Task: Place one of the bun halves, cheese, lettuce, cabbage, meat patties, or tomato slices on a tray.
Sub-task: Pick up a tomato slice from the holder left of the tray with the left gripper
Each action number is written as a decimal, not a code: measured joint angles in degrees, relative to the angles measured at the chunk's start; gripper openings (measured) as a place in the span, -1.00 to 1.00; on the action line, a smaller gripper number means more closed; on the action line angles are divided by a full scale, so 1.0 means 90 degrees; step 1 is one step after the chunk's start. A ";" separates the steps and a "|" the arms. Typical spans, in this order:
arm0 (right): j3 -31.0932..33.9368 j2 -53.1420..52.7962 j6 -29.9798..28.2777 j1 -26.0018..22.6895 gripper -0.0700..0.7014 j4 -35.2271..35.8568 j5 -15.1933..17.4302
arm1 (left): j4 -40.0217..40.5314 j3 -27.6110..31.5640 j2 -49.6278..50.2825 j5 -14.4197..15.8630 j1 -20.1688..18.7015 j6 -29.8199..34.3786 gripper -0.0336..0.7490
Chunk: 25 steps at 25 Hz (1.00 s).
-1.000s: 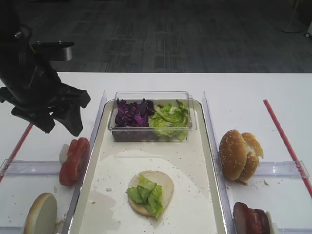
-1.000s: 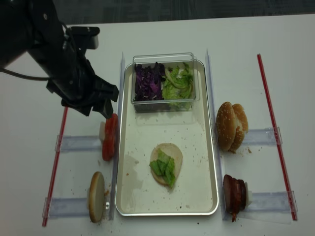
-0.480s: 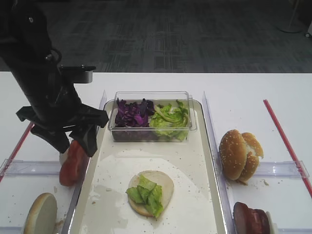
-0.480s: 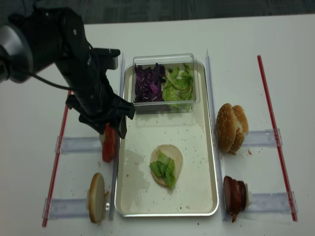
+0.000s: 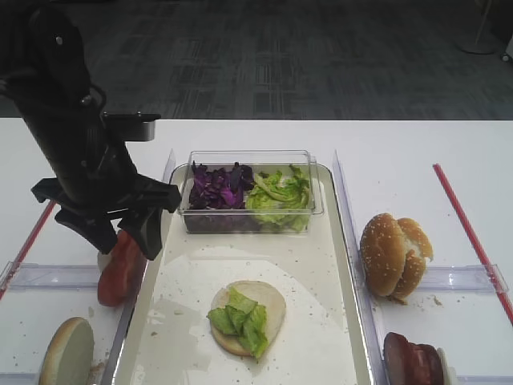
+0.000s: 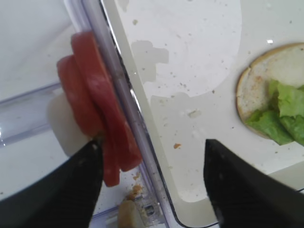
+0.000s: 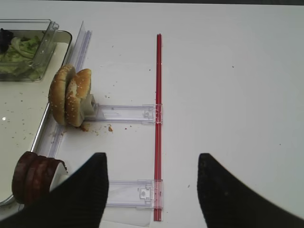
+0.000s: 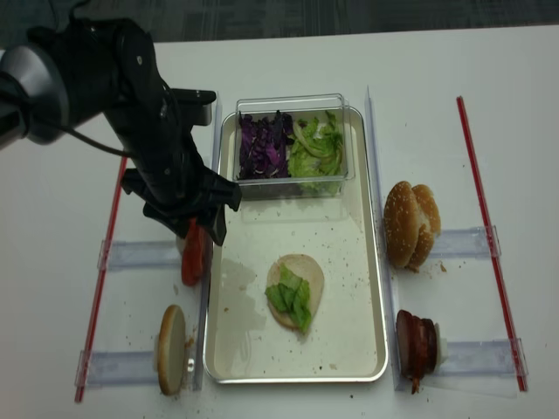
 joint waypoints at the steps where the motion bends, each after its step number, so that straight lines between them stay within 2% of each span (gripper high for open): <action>1: 0.0000 0.0000 0.0000 0.0000 0.34 0.0000 0.0000 | 0.0000 0.0000 0.0028 -0.0014 0.0000 0.0000 0.16; 10: 0.0000 0.0000 0.0000 0.0000 0.34 0.0000 0.0000 | -0.0052 -0.0019 0.0190 -0.0240 0.0000 0.0000 0.14; 25: 0.0000 0.0000 0.0000 0.0000 0.34 0.0000 0.0000 | -0.0158 -0.0155 0.0582 -0.0265 0.0000 0.0000 0.06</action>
